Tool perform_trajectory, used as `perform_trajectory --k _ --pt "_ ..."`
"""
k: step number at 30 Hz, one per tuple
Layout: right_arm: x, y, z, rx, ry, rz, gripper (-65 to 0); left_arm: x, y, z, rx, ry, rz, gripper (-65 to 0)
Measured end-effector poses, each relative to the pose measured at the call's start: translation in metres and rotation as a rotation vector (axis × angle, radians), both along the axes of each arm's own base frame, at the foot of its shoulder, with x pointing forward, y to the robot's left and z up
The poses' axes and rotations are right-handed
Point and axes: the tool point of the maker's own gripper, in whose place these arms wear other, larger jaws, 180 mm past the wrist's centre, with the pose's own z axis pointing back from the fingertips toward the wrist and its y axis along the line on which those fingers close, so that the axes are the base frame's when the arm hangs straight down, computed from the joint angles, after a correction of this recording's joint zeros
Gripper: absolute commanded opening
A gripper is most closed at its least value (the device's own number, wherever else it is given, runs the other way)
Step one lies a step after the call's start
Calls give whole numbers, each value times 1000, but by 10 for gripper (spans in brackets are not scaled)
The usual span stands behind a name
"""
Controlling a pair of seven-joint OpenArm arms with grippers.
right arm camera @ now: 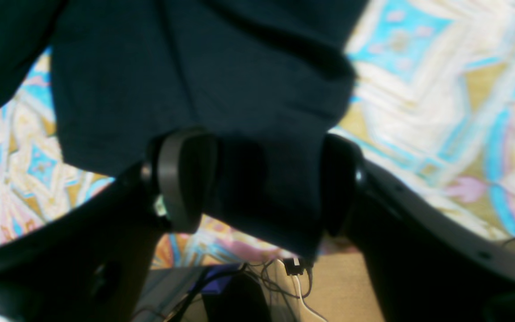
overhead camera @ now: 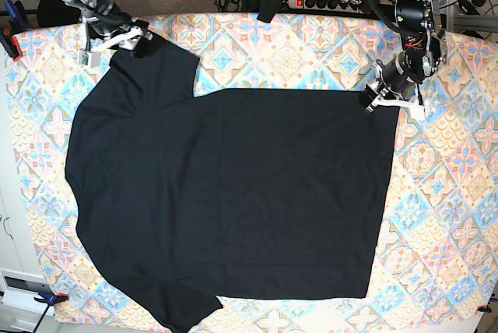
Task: Fold the T-shirt properly
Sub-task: 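Close both grippers on the shirt edge at shoulder and hem corner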
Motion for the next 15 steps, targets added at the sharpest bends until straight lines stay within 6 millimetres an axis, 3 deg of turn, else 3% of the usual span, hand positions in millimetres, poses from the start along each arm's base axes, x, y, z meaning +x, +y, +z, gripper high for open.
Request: perform_trajectory --k 4,7,11,15 --pt "2 6 0 8 -6 12 -295 0 0 0 0 0 0 -639" --pt "2 10 -1 23 -2 13 -400 0 0 0 0 0 0 -639" --pt "-4 9 -4 41 23 2 -604 -1 0 0 2 2 -2 -640" --pt "-10 -6 -3 31 41 -32 -627 -6 -4 -1 -19 32 -30 -644"
